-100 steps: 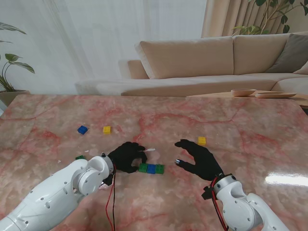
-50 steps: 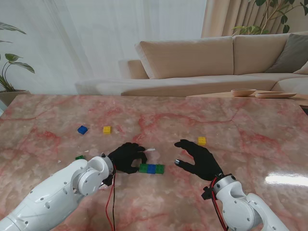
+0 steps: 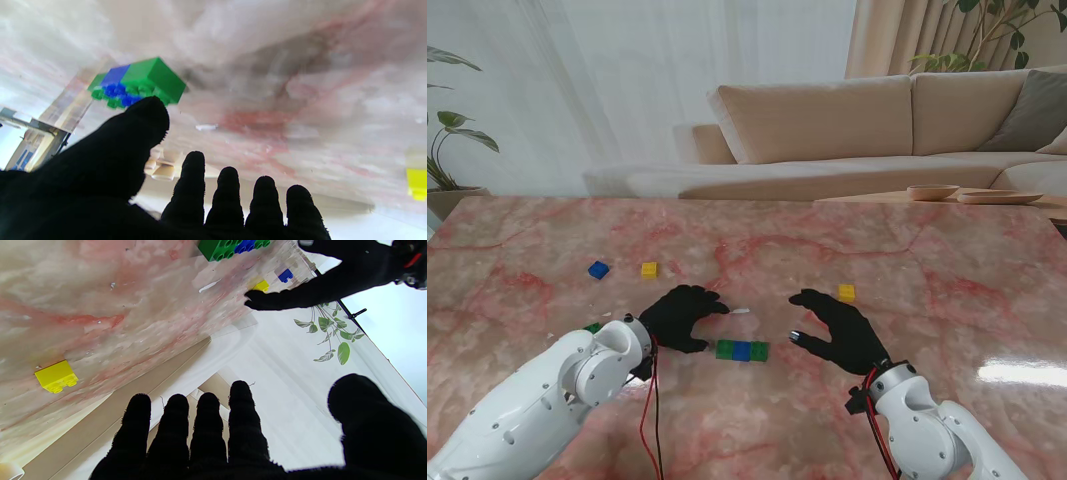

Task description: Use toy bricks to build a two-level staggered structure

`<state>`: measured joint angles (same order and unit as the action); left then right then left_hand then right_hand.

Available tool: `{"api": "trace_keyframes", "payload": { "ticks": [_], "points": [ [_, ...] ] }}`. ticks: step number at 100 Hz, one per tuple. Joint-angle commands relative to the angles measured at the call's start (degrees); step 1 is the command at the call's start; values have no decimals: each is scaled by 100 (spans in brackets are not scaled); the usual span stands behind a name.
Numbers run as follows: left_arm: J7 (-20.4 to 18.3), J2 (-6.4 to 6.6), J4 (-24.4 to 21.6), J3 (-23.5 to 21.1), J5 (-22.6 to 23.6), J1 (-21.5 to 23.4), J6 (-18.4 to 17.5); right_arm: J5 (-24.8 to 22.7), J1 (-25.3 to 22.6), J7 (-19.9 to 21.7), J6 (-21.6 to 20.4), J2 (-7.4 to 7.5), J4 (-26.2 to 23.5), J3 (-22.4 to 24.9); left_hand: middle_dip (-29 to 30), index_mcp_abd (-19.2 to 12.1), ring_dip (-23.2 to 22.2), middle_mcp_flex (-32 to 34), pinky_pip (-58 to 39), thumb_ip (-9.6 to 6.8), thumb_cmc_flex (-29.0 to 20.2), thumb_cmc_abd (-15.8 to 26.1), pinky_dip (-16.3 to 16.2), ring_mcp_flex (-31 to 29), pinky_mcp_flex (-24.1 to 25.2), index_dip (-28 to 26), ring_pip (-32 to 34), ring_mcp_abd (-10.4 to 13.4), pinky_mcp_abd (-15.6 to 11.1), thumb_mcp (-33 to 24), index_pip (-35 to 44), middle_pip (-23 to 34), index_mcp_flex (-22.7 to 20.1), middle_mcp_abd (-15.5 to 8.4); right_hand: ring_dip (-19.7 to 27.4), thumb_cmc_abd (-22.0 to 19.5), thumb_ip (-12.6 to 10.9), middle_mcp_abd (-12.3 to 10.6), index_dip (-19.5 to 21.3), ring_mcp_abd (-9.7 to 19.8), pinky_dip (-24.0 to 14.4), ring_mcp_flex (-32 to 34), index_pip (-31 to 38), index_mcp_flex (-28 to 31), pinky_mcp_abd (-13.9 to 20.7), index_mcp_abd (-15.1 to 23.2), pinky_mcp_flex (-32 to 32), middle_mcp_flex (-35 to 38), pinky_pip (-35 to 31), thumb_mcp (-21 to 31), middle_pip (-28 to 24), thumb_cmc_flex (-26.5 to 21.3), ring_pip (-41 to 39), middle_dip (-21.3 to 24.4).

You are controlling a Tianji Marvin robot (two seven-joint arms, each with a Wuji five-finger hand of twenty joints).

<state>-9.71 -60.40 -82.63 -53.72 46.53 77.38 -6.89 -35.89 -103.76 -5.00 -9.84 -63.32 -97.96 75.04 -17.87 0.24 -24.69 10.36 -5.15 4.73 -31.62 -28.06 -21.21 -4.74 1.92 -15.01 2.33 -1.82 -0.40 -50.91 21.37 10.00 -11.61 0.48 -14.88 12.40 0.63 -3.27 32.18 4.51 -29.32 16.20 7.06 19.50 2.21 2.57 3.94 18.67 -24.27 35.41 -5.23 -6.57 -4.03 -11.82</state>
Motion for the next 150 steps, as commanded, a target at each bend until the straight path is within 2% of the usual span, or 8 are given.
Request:
{"api": "trace_keyframes", "payload": {
  "ticks": [1,25,53,65,93,118,127,150],
  "points": [
    [56,40,-197,-132,29,170,36,4,-26,59,72,-10,15,-7,14,123,62,-56,133,145,269,-172,79,255,2,87,86,-47,-127,216,-87,-153,138,-32,-47,-78,3,4,32,149,11,-245,-122,-169,51,119,-94,-178,40,16,115,35,60,-1],
    [-466,124,-883,-1092,137,825,11,17,8,72,108,-10,30,-58,-12,314,18,-43,-9,180,631,-62,-85,263,44,206,114,-63,-106,992,-231,-123,-209,-9,-52,-78,4,9,38,150,11,-245,-125,-174,68,111,-107,-184,50,22,114,38,55,-2],
    [-845,138,-1268,-2220,-370,1625,80,64,80,73,145,-14,92,-153,120,526,-6,-112,-221,152,749,86,-556,246,101,303,140,-82,-77,1690,-456,-320,-336,-21,-52,-82,4,5,40,146,19,-247,-136,-200,78,86,-112,-204,67,23,119,54,58,2],
    [-944,132,-1471,-2685,-507,1964,173,82,102,90,142,-13,99,-161,68,626,-15,-123,-234,142,743,80,-633,256,112,366,141,-101,-39,1912,-576,-306,-405,-4,-50,-84,4,11,43,156,26,-257,-137,-202,81,90,-113,-215,77,22,120,56,61,4],
    [-1278,163,-1825,-3630,-269,2524,224,108,163,104,114,-14,126,-162,-36,883,-58,-115,-410,167,761,-132,-1015,248,176,536,205,-175,129,1942,-918,-234,-527,150,-49,-85,3,4,49,155,31,-268,-139,-203,85,95,-120,-225,86,15,117,53,63,6],
    [-1814,254,-1667,-3974,0,2504,190,159,207,116,89,-16,164,-186,-372,1045,-446,-114,-358,209,817,-265,-1172,204,192,527,538,-254,152,1848,-909,-83,-576,324,-49,-89,3,9,53,162,29,-271,-139,-200,80,97,-120,-226,83,12,114,53,63,6],
    [-2088,297,-1630,-3978,169,2437,279,183,212,134,89,-15,166,-191,-587,1123,-764,-102,-248,184,812,-225,-1058,214,162,409,683,-330,194,1940,-754,51,-631,439,-50,-85,3,7,54,159,28,-274,-139,-199,81,98,-121,-227,82,10,114,52,63,6],
    [-2307,347,-1388,-3777,363,2148,310,206,219,244,99,3,124,-180,-827,1037,-930,-40,-168,125,757,-145,-915,214,150,58,705,-360,209,2061,-402,332,-767,437,-50,-87,2,12,56,160,22,-280,-141,-200,79,101,-123,-234,76,8,116,52,64,6]
  ]
}}
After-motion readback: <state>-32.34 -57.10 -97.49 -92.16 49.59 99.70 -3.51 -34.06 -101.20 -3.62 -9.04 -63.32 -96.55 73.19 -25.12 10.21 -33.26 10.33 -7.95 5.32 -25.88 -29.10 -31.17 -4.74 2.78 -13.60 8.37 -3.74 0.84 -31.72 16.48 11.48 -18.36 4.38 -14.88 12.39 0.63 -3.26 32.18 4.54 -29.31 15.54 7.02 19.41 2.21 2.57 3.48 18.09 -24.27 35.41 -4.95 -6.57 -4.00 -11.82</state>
